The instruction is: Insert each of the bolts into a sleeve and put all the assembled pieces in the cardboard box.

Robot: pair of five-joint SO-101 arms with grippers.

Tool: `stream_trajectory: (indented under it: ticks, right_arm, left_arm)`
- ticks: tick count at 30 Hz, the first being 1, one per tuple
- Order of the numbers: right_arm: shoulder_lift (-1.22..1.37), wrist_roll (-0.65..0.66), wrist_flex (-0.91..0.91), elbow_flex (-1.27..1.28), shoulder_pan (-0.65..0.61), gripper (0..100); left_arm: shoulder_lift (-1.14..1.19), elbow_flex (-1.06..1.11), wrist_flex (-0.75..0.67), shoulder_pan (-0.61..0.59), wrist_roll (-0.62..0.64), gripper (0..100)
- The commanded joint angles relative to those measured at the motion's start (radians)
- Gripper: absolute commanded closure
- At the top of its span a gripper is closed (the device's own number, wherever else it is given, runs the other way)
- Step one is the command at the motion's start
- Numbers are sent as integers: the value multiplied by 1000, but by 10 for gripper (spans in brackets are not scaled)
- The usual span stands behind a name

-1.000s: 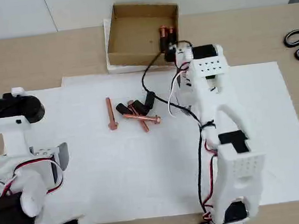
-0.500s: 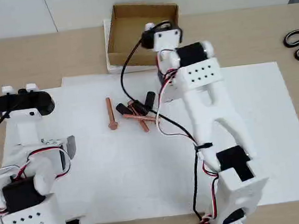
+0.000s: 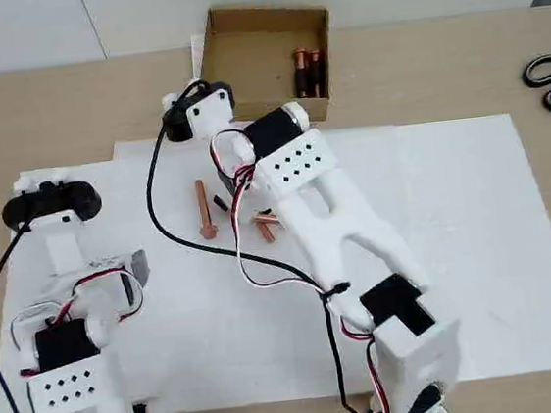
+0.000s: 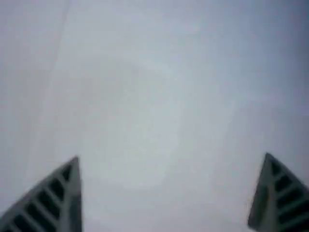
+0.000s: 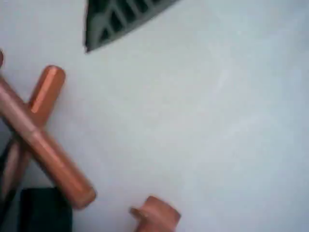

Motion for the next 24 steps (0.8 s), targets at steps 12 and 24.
stream_trajectory:
  ticks: [12, 24]
  right_arm:
    - [226, 98, -242, -43, 51, 850]
    - [260, 100, -283, -43, 51, 850]
  left_arm:
    - [-9, 74, -98, 0, 49, 767]
    - [-9, 74, -100, 3, 49, 767]
